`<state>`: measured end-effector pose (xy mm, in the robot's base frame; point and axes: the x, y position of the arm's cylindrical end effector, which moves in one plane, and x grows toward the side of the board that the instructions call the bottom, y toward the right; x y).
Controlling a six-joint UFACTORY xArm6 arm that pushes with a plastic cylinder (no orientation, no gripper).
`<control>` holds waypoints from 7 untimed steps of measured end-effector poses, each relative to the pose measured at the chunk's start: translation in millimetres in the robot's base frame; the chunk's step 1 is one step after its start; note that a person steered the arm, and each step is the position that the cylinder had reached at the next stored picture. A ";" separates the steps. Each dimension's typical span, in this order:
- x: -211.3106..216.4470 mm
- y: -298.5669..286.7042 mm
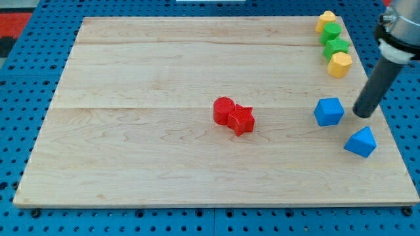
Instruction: Slide the blue triangle to the right of the blue cube
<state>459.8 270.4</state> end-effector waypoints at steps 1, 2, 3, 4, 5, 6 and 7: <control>13.8 39.2; 56.1 66.4; 97.7 70.7; 117.8 50.0; 114.6 14.2; 98.1 -21.9; 80.2 -35.9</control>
<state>539.9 234.4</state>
